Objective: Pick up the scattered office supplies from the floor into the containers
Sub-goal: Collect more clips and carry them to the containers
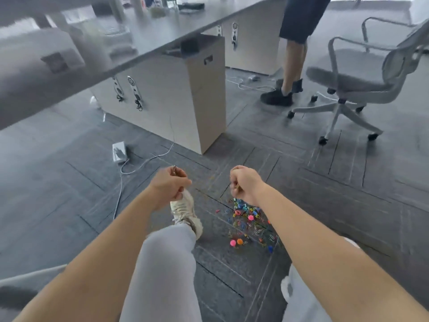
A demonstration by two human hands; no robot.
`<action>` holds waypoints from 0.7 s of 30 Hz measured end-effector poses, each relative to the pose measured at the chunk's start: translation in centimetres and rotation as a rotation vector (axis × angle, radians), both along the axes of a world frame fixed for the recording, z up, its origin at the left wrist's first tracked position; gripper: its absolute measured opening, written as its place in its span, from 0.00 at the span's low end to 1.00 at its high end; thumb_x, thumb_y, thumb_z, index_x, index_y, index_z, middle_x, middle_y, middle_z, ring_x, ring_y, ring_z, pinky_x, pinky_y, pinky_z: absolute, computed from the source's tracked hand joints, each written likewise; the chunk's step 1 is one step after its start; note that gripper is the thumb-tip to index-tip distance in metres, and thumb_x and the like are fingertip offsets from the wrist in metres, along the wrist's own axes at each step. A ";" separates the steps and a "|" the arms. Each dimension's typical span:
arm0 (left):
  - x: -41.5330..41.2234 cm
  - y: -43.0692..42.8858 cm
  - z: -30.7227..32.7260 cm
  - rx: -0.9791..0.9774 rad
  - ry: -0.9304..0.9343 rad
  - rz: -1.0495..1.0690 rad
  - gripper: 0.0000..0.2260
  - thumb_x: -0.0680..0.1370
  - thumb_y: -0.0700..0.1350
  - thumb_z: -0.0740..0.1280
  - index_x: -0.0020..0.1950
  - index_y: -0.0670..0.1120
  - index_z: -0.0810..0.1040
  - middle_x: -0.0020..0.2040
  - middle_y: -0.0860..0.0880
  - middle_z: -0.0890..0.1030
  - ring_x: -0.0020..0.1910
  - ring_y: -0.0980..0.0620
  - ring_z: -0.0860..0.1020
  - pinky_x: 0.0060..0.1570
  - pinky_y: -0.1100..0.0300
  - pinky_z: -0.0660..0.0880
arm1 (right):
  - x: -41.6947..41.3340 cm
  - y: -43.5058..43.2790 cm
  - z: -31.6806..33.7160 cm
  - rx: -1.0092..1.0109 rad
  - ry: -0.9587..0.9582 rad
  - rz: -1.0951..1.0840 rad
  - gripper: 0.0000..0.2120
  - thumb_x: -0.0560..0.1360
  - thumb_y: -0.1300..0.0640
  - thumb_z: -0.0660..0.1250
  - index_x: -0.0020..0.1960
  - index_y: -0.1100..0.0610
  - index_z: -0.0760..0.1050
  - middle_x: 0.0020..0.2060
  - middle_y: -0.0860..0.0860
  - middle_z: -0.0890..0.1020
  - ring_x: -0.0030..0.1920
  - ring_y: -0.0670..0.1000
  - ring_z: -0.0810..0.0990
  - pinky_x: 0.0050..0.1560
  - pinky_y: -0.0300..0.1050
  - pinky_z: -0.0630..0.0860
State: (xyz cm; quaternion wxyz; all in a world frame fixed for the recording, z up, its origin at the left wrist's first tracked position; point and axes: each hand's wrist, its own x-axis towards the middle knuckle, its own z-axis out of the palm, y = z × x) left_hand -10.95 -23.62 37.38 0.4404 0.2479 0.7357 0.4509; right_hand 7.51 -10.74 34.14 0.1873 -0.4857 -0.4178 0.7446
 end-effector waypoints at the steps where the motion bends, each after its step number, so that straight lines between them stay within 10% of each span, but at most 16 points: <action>1: -0.2 -0.7 -0.4 -0.004 -0.014 0.018 0.11 0.73 0.29 0.70 0.41 0.42 0.71 0.31 0.44 0.71 0.27 0.51 0.69 0.27 0.60 0.67 | -0.1 -0.5 -0.7 -0.047 0.039 -0.015 0.15 0.70 0.74 0.51 0.34 0.56 0.66 0.32 0.54 0.67 0.29 0.51 0.63 0.27 0.41 0.58; 11: -0.7 -2.7 -2.0 -0.044 -0.060 0.108 0.10 0.73 0.30 0.70 0.43 0.43 0.73 0.36 0.43 0.73 0.32 0.50 0.70 0.29 0.58 0.68 | -1.7 -3.3 -3.2 -0.429 0.462 -0.148 0.04 0.67 0.63 0.55 0.34 0.59 0.67 0.33 0.55 0.73 0.33 0.54 0.72 0.30 0.41 0.67; 15: 0.6 -3.6 -0.8 -0.029 -0.040 0.104 0.10 0.73 0.30 0.71 0.43 0.42 0.73 0.33 0.44 0.73 0.29 0.51 0.70 0.26 0.60 0.68 | -1.1 -4.1 -3.0 -0.341 0.193 -0.083 0.18 0.79 0.53 0.65 0.33 0.55 0.65 0.30 0.51 0.69 0.28 0.48 0.69 0.26 0.38 0.64; 21: 2.3 -4.0 -2.6 -0.104 0.006 0.027 0.11 0.72 0.31 0.72 0.41 0.43 0.73 0.29 0.45 0.72 0.27 0.50 0.69 0.25 0.61 0.67 | -0.4 -5.6 -5.5 -0.008 -0.261 0.348 0.14 0.78 0.47 0.68 0.42 0.56 0.74 0.30 0.50 0.68 0.27 0.47 0.65 0.25 0.38 0.60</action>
